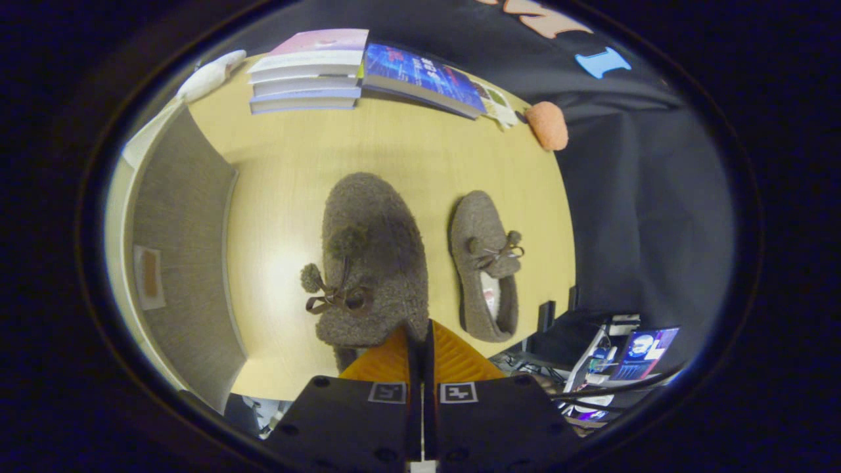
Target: Open the storage box then place both shoes into the box .Put the left shoe in first, then the right shoe, with the right side of both shoes facing outward in a uniform manner.
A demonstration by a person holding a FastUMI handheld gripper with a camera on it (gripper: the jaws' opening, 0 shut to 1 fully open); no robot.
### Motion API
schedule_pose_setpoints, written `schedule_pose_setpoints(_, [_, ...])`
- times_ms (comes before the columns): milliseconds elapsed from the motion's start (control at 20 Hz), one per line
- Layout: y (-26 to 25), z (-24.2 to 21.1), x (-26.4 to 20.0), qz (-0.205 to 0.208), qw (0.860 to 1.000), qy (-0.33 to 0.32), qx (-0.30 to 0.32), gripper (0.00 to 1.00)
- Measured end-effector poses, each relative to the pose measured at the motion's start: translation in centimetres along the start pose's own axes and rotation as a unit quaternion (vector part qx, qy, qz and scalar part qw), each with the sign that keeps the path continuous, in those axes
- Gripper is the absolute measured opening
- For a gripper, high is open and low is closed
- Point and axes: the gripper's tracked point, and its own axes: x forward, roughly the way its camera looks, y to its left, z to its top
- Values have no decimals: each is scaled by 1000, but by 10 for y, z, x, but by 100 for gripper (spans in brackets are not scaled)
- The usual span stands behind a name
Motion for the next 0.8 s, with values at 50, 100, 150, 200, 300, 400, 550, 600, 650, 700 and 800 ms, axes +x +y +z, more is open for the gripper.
schedule_pose_setpoints(50, [-5, 0, -14, -7, 1000, -1, 8, 5])
schedule_pose_setpoints(100, [-9, 0, -30, -15, 1000, -2, 16, 5])
schedule_pose_setpoints(150, [-11, 0, -47, -20, 1000, -4, 22, 5])
schedule_pose_setpoints(200, [-12, 1, -65, -24, 999, -4, 26, 5])
schedule_pose_setpoints(300, [-6, 5, -99, -23, 999, -11, 35, 5])
schedule_pose_setpoints(400, [8, 15, -128, -12, 999, -23, 43, 5])
schedule_pose_setpoints(550, [48, 29, -163, 20, 998, -41, 44, 5])
schedule_pose_setpoints(600, [65, 33, -172, 37, 997, -45, 42, 5])
schedule_pose_setpoints(650, [85, 36, -180, 56, 996, -48, 42, 5])
schedule_pose_setpoints(700, [103, 37, -186, 72, 995, -47, 44, 5])
schedule_pose_setpoints(800, [136, 34, -192, 98, 993, -37, 47, 5])
